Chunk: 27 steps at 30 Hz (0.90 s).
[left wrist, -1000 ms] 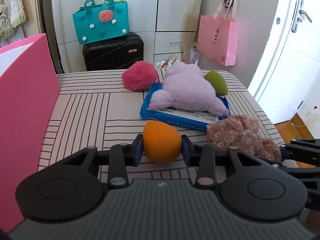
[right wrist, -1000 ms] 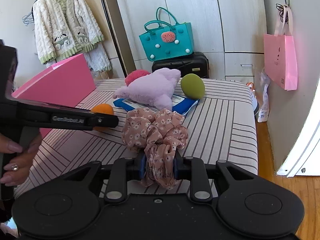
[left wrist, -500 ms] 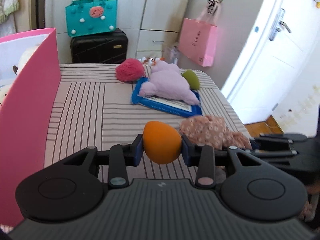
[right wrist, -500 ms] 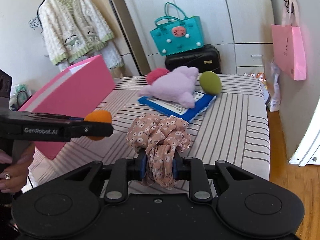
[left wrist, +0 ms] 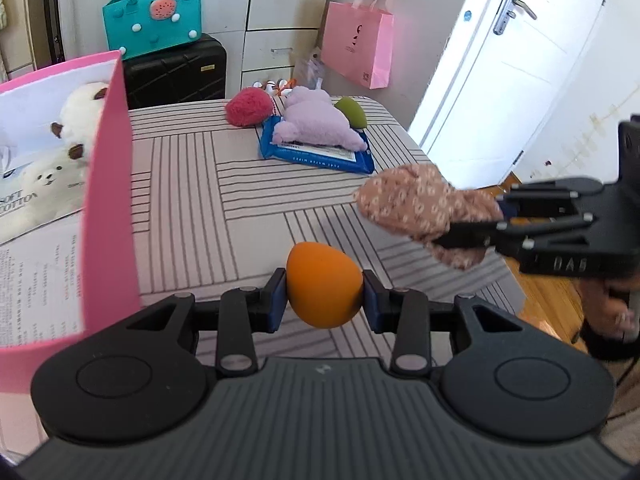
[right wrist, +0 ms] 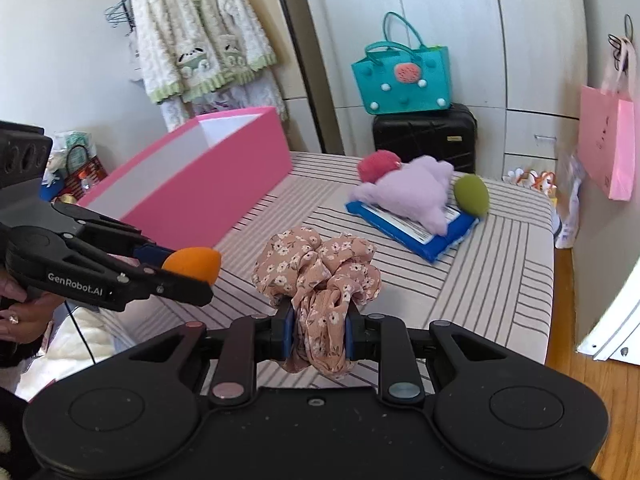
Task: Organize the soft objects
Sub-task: 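Carry the orange sponge and the scrunchie in both grippers over the pink box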
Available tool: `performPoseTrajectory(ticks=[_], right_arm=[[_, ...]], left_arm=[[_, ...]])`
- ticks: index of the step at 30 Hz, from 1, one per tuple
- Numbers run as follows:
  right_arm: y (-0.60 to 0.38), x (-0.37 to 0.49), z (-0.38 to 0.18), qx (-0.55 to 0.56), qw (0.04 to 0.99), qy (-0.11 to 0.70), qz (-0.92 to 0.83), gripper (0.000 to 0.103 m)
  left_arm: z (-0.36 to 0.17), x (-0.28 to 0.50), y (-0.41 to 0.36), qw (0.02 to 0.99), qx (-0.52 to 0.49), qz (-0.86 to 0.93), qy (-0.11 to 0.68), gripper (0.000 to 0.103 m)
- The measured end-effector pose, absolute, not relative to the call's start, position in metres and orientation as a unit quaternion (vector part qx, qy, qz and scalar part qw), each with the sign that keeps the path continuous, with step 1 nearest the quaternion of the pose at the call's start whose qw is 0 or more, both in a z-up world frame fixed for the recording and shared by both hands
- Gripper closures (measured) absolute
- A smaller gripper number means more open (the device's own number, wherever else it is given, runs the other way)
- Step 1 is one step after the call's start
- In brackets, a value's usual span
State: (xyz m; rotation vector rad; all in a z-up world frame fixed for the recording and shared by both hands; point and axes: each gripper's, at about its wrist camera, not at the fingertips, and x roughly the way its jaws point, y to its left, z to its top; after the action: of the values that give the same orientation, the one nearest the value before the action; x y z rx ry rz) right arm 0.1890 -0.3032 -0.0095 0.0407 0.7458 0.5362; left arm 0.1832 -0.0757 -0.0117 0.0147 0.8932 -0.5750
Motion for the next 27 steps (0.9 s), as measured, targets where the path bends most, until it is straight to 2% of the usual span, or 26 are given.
performPoseTrajectory(ticks=[27], right_arm=[[-0.203,0.180,0.055,-0.063,0.822,0.416,0.384,0.076]], left_arm=[[0.042,0.132,0.023,0.852,0.029,-0.273,0.446,0.065]])
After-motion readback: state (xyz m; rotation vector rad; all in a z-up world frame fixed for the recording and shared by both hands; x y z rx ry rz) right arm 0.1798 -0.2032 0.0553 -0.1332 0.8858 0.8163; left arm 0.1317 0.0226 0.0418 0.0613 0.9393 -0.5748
